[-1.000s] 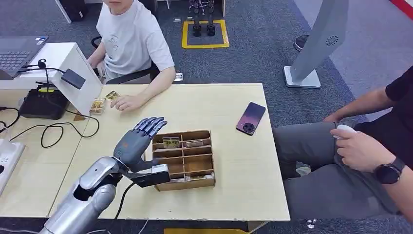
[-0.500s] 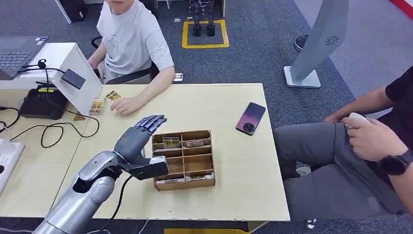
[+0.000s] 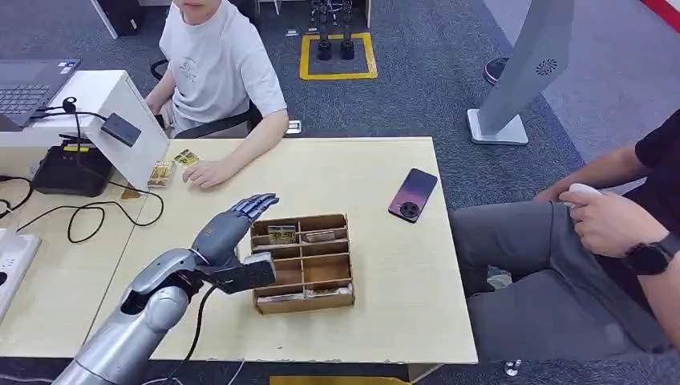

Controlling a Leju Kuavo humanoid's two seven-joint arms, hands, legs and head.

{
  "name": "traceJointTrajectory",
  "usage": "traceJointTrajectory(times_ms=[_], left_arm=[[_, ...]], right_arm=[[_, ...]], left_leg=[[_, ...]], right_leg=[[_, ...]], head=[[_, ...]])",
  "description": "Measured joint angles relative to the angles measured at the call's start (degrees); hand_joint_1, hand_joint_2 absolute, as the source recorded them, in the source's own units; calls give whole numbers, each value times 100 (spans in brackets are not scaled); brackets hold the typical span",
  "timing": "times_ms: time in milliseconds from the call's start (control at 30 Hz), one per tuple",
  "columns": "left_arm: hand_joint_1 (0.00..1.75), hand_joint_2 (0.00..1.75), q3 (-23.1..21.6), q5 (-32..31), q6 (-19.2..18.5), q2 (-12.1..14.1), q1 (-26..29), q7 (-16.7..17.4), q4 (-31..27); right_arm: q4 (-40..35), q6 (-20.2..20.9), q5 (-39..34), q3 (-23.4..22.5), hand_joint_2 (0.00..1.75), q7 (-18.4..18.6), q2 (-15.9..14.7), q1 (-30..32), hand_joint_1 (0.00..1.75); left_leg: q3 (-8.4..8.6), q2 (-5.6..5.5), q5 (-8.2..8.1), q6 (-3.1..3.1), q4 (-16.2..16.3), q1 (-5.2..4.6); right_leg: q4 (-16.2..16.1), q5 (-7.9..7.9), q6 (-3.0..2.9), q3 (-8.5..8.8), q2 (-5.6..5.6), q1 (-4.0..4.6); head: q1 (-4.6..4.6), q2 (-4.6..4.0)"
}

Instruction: Pass the card to the sensor for recognition and then transmit it.

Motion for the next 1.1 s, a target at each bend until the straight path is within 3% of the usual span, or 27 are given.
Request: traceJointTrajectory(times_ms=[233, 567, 1100], left_arm=[[0, 175, -111, -57, -163, -28, -363, 461, -17], [0, 175, -363, -241, -100, -87, -474, 717, 4], [0, 175, -577, -398, -65, -223, -496, 789, 136]], right_arm=[[0, 0, 11, -79, 0, 7, -4, 1, 0], [0, 2, 33, -118, 0, 15, -4, 1, 0], [0, 2, 44, -120, 0, 28, -4, 0, 0]], left_leg=[[0, 0, 0, 0, 0, 0], [-1, 1, 0, 0, 0, 0], [-1, 1, 0, 0, 0, 0]], right_leg=[[0, 0, 0, 0, 0, 0], [0, 0, 0, -1, 1, 0], [0, 0, 0, -1, 1, 0]], head=[[2, 0], [0, 0], [2, 0]])
